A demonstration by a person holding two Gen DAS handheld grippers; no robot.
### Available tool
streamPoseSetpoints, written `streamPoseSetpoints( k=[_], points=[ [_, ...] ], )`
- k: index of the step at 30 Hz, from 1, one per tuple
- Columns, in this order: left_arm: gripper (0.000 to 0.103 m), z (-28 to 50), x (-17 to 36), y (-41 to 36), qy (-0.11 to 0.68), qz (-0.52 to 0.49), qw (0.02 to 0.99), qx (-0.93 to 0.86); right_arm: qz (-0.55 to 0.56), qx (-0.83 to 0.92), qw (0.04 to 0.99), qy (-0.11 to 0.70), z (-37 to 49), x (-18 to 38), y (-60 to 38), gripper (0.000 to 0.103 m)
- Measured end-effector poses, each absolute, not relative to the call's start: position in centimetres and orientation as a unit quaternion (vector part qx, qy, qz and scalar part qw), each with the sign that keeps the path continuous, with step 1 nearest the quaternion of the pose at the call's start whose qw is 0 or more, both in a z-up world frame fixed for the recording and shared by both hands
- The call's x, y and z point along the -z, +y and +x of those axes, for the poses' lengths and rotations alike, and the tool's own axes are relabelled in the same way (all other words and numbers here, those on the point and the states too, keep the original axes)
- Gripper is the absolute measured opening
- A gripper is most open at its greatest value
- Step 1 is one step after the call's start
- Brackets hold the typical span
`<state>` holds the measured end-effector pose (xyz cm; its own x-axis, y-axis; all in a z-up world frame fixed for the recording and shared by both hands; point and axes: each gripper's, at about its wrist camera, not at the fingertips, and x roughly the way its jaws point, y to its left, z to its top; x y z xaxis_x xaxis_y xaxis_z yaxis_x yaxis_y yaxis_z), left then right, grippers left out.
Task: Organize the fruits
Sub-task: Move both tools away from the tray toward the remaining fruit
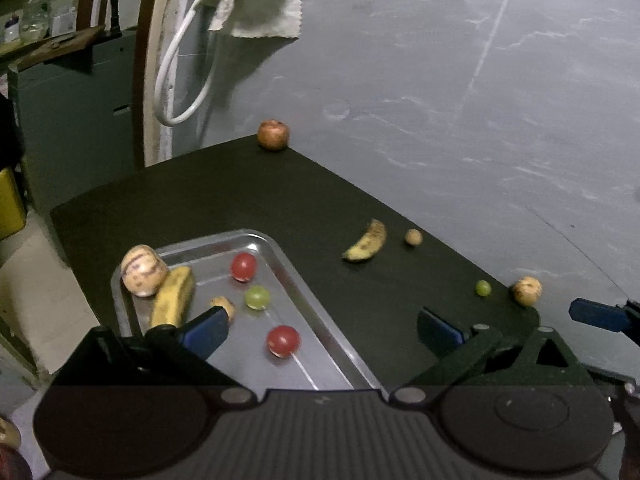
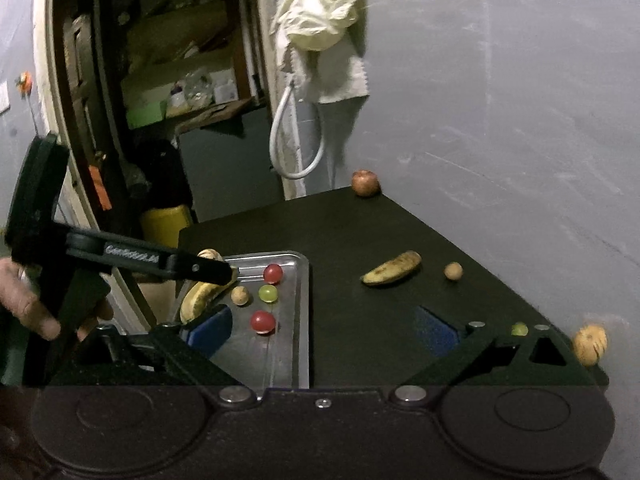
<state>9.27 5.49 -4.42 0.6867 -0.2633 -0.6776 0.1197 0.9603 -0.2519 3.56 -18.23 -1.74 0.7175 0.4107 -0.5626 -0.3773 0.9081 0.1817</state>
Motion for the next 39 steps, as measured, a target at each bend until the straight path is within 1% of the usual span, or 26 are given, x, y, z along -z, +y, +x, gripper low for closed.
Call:
streamPoseSetpoints(
  k=[6, 8, 11, 22, 25, 31, 37, 39],
  points=[
    [0.102, 7.2, 3.8, 3.5, 0.386, -0.086, 0.91, 0.122, 0.065, -0.185, 0.931, 0.307, 1.1, 1.6, -21.5, 0.099],
    [0.102, 6.7, 3.5, 2.8, 0.384, -0.081, 0.911, 0.129, 0.083, -0.177, 0.931, 0.308, 0.3, 1.6, -22.6, 0.102],
    [0.102, 6.1, 2.8, 1.4, 0.378, -0.069, 0.912, 0.141, 0.109, -0.171, 0.928, 0.313, -0.7, 1.8, -24.0, 0.102],
    [0.102, 5.0, 1.0, -2.4, 0.365, -0.026, 0.916, 0.166, 0.123, -0.141, 0.931, 0.313, -3.5, 1.9, -26.6, 0.102],
    [0.102, 5.0, 0.6, -2.7, 0.363, -0.016, 0.917, 0.167, 0.14, -0.125, 0.931, 0.314, -3.6, 2.3, -27.4, 0.102],
    [0.102, 5.7, 0.6, -2.8, 0.364, -0.009, 0.916, 0.168, 0.126, -0.064, 0.943, 0.303, -3.9, 2.6, -28.0, 0.102],
    [0.102, 7.5, 1.4, -2.9, 0.369, -0.005, 0.912, 0.181, 0.205, -0.002, 0.925, 0.32, -2.9, 4.0, -30.2, 0.102],
    [0.102, 8.3, 1.8, -3.0, 0.372, -0.005, 0.909, 0.188, 0.201, 0.011, 0.925, 0.321, -2.5, 4.2, -30.2, 0.102]
  ],
)
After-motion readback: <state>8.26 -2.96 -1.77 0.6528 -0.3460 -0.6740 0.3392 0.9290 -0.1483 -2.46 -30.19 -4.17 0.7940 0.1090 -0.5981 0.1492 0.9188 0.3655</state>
